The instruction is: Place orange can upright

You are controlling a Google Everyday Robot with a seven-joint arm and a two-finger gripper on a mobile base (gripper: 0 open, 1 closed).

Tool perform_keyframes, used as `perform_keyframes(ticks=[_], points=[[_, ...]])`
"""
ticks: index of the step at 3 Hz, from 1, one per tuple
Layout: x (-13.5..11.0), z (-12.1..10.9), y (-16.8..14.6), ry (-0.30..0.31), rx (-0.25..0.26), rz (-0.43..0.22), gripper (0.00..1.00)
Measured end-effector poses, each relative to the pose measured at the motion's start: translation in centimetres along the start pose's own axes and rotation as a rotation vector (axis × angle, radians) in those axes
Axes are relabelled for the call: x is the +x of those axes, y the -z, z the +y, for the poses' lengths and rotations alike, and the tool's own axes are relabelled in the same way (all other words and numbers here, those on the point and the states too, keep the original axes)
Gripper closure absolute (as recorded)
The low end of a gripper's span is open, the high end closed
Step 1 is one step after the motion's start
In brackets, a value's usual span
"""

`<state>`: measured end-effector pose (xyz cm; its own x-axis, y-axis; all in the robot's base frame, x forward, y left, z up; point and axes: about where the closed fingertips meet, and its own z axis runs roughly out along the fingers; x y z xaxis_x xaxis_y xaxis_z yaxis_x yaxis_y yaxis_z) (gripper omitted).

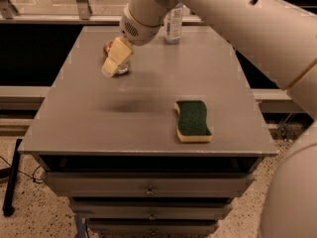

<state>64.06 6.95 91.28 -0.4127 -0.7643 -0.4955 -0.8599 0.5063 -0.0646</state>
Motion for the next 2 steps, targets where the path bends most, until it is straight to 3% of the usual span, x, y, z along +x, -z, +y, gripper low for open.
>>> perform_keyframes(ticks=[1, 2], points=[[-3.5, -1.6, -2.6, -0.067, -0.015, -0.037, 0.0], [-5.4, -3.3, -5.7, -0.156, -0.022, -0.037, 0.0]])
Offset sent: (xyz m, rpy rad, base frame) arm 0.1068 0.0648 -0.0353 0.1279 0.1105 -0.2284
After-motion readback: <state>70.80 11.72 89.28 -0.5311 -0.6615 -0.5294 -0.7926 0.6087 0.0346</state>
